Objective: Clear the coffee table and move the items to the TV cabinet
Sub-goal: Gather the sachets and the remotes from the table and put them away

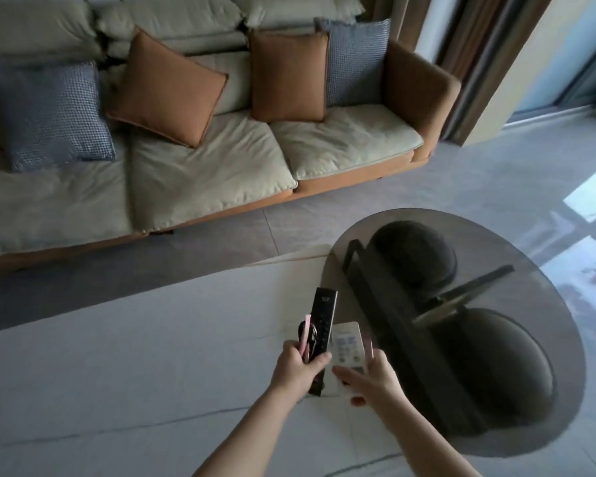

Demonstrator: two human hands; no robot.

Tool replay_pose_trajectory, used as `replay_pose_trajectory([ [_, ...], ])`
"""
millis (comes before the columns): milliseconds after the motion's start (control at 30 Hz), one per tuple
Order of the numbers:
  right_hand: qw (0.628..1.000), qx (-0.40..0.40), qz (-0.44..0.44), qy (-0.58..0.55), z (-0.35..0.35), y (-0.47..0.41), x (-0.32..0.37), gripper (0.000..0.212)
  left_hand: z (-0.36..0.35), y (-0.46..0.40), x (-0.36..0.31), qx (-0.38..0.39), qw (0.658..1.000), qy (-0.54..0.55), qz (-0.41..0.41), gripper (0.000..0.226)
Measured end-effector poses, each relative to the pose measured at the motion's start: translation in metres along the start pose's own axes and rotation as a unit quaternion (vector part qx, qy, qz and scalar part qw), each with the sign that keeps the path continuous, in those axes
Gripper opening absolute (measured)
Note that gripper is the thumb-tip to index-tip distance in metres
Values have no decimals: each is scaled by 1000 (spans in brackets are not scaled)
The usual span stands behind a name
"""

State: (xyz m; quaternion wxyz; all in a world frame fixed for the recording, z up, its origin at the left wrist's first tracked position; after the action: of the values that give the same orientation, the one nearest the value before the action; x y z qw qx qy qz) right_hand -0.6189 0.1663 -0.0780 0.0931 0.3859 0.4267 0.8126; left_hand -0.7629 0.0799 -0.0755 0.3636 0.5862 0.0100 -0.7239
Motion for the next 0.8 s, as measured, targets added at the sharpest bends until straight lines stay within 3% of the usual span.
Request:
replay_pose_trajectory([
  [367,961,-104,-16,-255,45,145,-85,48,-42,115,-53,220,970,-2,-103,35],
  [633,875,-188,-31,-445,91,233,-185,42,-113,212,-84,384,916,10,-115,32],
  [800,806,-241,-54,-538,104,288,-265,43,-173,282,-78,489,863,-36,-123,31],
])
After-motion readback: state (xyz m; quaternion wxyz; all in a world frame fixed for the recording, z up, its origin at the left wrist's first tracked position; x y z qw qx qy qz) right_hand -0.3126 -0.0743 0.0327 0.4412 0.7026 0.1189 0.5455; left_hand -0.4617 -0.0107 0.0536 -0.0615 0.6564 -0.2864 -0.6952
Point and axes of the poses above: each hand's wrist, its own y-axis away from the middle knuckle, its own z-axis out of the back of the hand, x = y × z, the point moved 5 cm from there along -y, towards the middle knuckle, and after that the axes turned 13 degrees about -z, right-handed, at the moved point
